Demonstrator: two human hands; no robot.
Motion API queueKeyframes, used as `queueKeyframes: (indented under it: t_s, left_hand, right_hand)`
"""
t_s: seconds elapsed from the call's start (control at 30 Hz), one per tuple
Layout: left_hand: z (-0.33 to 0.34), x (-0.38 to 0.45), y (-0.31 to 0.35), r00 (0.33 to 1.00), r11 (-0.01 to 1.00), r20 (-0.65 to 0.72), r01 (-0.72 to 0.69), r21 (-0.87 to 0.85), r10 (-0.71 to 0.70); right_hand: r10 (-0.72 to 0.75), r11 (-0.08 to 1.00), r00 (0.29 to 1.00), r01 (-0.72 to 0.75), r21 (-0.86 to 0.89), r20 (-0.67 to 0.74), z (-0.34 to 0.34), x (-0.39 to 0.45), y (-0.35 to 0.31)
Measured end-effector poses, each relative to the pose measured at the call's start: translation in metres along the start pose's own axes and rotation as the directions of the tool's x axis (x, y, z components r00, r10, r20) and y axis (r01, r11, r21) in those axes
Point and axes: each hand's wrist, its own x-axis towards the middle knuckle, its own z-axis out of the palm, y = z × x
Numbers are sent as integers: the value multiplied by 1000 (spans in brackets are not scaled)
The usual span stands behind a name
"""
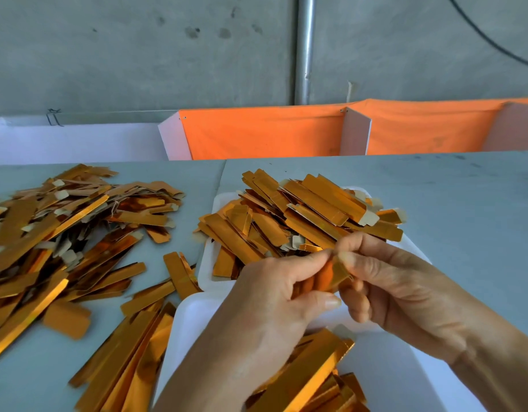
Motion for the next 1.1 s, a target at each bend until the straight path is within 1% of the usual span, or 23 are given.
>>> queueKeyframes:
  t_s: [0.07,0.1,0.2,0.37,0.47,0.53,0.63,0.7,0.8,0.9,0.97,1.03,1.07,1.1]
  left_hand:
    - [-2,0,1,1000,1000,5,3,-20,-3]
    - [-2,0,0,1000,1000,9,9,-23,-9]
    - [-1,0,-2,999,999,21,25,-26,-24]
    - [2,-1,-2,998,998,47,40,-42,-38]
    - [3,-2,2,997,997,40,70,-42,-68]
    - [5,-1,5,994,995,55,92,-23,-91]
    - [9,1,7,982,990,133,134,34,-137]
    - [10,1,8,968,985,183,168,46,-174]
    - [9,1,5,966,983,183,182,32,-185]
    - [8,1,5,965,983,185,175,62,-183]
    - [9,1,5,960,982,206,190,20,-190]
    - [5,-1,5,970,979,144,201,-15,-197]
    - [3,-1,4,978,981,78,194,-3,-193]
    - [1,-1,3,983,983,5,182,18,-182]
  right_hand:
    - [21,997,1000,-23,71,21,0,0,0]
    - [30,996,999,-32,80,31,-1,0,0]
    - [45,999,998,-46,23,49,-2,0,-2]
    - [103,993,995,-104,48,20,-3,-1,-1]
    - [152,988,988,-152,12,22,-3,-2,-2]
    - [198,980,980,-197,-42,24,-5,-3,-5]
    - [262,926,965,-256,-278,-18,-8,-5,-8]
    - [272,891,962,-263,-370,-31,-7,-6,-8]
    - [253,870,966,-247,-428,-43,-6,-6,-8]
    - [239,864,970,-236,-445,-50,-6,-4,-6]
    - [239,853,970,-233,-466,-46,-8,-5,-7]
    - [331,796,944,-279,-537,1,-12,-10,-12]
    - [402,747,915,-322,-581,10,-14,-13,-14]
    - [465,685,885,-372,-626,-18,-17,-15,-15]
